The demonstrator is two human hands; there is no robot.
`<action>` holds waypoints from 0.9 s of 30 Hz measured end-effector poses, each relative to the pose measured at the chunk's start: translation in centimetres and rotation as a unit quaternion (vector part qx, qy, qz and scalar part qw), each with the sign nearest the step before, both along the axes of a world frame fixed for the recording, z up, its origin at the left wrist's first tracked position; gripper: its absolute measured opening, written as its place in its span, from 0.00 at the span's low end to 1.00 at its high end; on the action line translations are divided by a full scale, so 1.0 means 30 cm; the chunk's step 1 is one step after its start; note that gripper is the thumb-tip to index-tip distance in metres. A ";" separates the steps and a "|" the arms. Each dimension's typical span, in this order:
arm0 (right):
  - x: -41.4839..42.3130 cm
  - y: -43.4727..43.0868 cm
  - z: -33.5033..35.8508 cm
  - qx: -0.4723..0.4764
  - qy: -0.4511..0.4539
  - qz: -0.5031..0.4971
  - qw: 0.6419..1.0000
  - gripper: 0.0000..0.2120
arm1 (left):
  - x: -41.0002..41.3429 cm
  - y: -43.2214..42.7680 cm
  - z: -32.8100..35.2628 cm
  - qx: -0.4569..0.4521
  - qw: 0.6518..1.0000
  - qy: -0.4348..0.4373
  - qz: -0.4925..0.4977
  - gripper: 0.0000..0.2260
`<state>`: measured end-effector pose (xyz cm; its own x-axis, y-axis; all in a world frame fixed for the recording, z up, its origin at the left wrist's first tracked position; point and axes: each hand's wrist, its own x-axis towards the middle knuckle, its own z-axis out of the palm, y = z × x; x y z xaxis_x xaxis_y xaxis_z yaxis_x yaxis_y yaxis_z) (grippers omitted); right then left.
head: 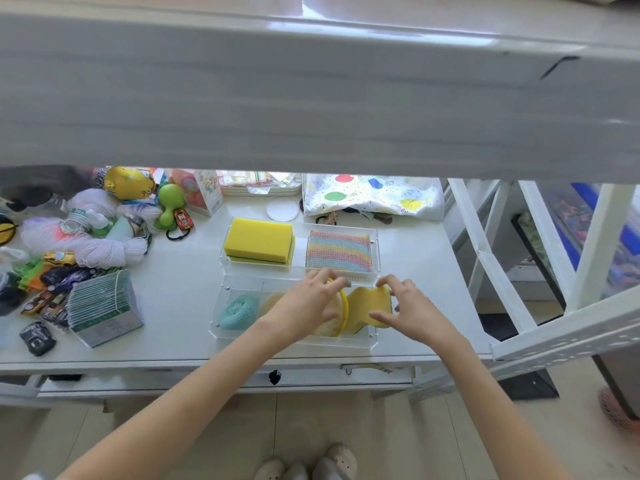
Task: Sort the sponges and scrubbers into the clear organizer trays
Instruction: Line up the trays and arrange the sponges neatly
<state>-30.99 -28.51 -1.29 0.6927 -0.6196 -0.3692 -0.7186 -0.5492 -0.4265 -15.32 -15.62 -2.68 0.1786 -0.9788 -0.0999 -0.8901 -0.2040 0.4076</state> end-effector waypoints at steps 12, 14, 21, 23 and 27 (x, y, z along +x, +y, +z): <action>0.021 0.043 -0.033 -0.011 -0.008 -0.032 0.999 0.22 | 0.021 -0.002 -0.098 0.050 0.997 -0.048 -0.046 0.24; 0.024 0.057 -0.042 -0.033 -0.001 -0.028 0.999 0.22 | 0.011 -0.006 -0.112 0.041 0.997 -0.050 -0.045 0.24; 0.064 0.066 0.023 -0.141 0.040 0.012 0.989 0.21 | 0.038 0.059 -0.103 -0.012 0.999 0.045 -0.027 0.28; 0.109 0.093 0.047 -0.151 -0.019 0.028 0.988 0.19 | 0.094 0.120 -0.076 -0.043 0.995 0.084 0.025 0.25; 0.244 0.192 0.046 -0.108 -0.085 0.106 0.985 0.15 | 0.242 0.261 -0.051 0.002 0.991 0.011 0.134 0.12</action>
<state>-23.66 -22.75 0.08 0.8552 -0.5059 -0.1130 -0.5068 -0.7701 -0.3874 -8.05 -7.79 -4.19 0.4299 -0.8962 -0.1097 -0.7947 -0.4332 0.4251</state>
